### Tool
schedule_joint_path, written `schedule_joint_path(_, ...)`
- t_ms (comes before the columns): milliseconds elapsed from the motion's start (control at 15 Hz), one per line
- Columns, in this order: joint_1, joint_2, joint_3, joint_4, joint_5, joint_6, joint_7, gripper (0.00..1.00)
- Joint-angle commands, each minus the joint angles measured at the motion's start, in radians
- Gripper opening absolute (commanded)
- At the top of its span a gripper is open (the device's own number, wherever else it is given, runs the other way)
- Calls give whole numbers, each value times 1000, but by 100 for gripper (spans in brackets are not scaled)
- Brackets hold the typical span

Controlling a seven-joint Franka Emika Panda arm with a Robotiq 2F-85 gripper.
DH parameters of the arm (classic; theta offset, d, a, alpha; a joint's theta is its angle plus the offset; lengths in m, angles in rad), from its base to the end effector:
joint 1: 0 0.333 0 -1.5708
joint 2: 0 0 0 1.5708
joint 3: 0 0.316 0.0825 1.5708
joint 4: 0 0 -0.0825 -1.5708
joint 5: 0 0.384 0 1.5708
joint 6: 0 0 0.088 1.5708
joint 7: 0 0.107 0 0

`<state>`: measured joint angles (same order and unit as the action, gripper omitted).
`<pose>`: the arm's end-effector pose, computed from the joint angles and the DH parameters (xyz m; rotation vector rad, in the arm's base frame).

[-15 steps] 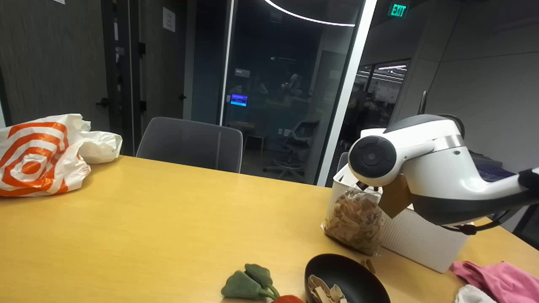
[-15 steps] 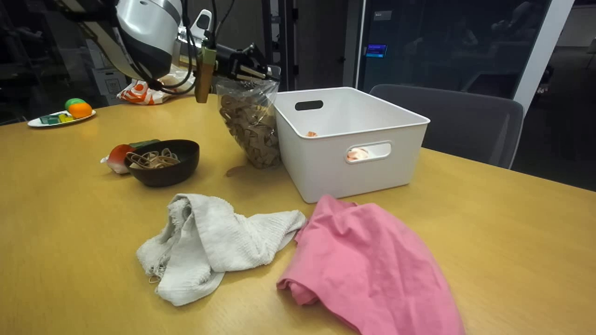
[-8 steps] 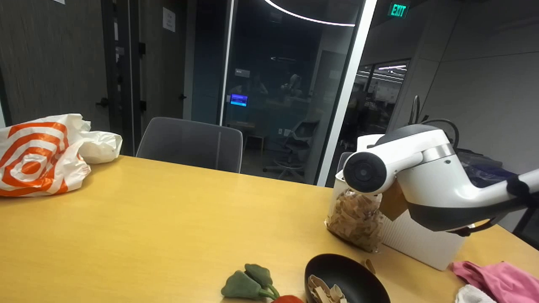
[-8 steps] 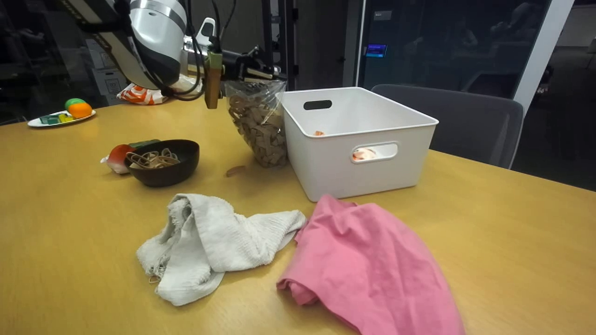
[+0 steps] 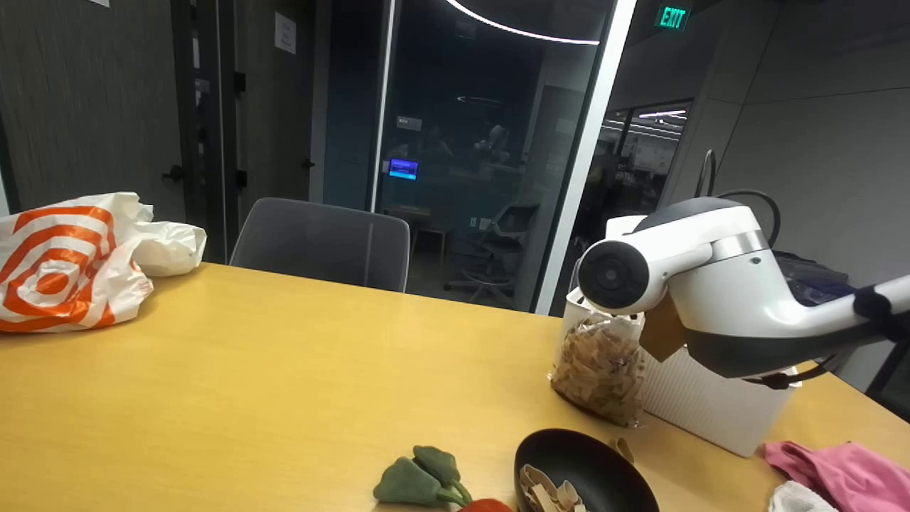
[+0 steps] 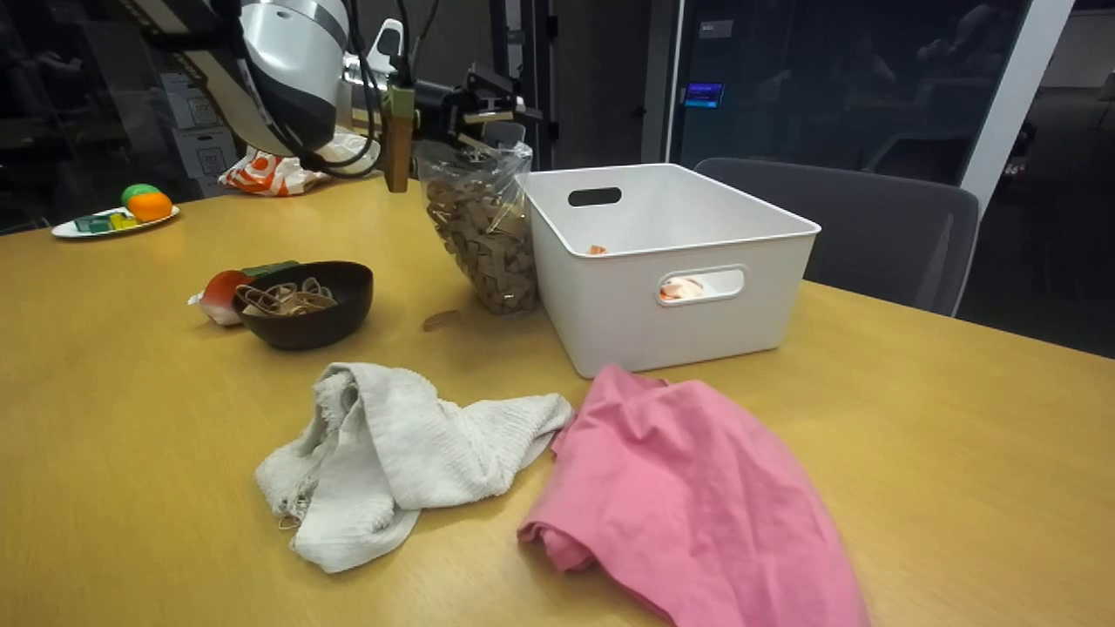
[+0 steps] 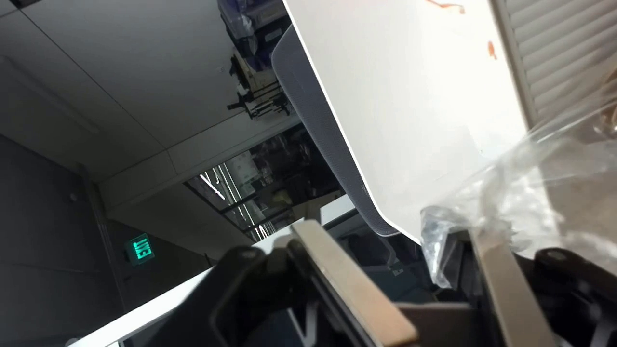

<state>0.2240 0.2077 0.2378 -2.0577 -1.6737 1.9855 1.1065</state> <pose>0.5601 0.2040 0.3689 1.8616 0.3740 0.9106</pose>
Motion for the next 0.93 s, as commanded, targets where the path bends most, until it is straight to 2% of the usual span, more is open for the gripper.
schedule_joint_path(0, -31, -85, 6, 4, 193, 121, -102, 90)
schedule_joint_path(67, -39, -108, 2, 2, 256, 176, -137, 98)
schedule_joint_path(133, -46, -133, -3, 3, 338, 217, -190, 100)
schedule_joint_path(333, -67, -205, -15, -2, 601, 324, -356, 100)
schedule_joint_path(467, -67, -231, -28, -13, 782, 347, -462, 100)
schedule_joint_path(600, -53, -251, -30, -15, 960, 301, -603, 100)
schedule_joint_path(867, -34, -314, -24, 23, 1304, 126, -904, 100)
